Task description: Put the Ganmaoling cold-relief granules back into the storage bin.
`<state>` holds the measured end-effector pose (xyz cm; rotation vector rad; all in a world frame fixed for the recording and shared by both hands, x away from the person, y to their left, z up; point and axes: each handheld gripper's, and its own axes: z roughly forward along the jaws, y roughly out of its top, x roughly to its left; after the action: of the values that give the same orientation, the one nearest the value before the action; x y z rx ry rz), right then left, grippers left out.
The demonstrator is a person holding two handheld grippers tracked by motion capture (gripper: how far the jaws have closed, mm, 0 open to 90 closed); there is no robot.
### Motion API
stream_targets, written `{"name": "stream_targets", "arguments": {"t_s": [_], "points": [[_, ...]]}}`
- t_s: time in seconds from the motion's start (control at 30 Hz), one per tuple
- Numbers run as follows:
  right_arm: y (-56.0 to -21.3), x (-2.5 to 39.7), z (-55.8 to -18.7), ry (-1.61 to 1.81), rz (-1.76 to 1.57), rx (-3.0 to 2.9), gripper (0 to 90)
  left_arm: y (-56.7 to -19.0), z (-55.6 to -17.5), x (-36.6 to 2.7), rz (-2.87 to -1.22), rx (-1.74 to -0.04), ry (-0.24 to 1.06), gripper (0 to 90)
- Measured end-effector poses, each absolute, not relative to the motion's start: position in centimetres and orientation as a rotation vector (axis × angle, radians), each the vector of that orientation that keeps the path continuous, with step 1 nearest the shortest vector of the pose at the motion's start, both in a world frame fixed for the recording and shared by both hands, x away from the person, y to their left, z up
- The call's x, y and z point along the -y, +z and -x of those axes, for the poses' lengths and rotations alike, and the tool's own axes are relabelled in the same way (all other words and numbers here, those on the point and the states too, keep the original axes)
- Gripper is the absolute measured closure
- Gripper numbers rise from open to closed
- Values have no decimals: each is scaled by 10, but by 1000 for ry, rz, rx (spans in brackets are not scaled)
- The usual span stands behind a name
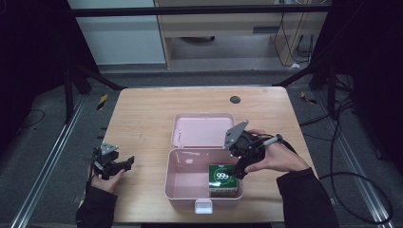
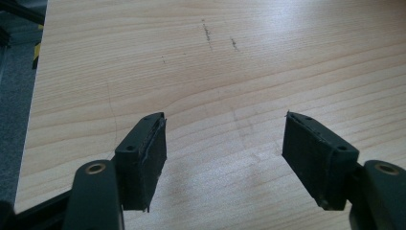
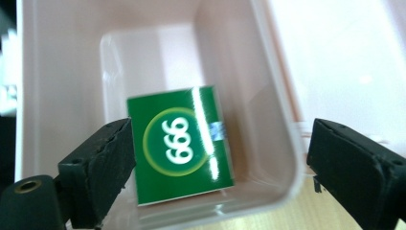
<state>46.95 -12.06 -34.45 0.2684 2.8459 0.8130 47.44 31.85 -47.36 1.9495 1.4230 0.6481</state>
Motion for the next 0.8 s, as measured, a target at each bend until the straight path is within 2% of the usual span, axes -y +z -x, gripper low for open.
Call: {"name": "stream_targets", "arguments": {"t_s": [0.2, 0.43, 0.7, 0.8], "points": [[-333, 147, -467, 966, -364, -2729, 93, -474, -474, -318, -1948, -1420, 642, 345], [-337, 179, -467, 1102, -542, -2519, 88, -474, -474, -318, -1954, -1417, 634, 384], [-369, 217, -468, 1213, -826, -2264, 70, -474, -474, -317, -1963, -1414, 630, 419], [-388, 232, -468, 1256, -970, -2164, 89, -475, -474, -316, -1973, -1404, 614, 455]]}}
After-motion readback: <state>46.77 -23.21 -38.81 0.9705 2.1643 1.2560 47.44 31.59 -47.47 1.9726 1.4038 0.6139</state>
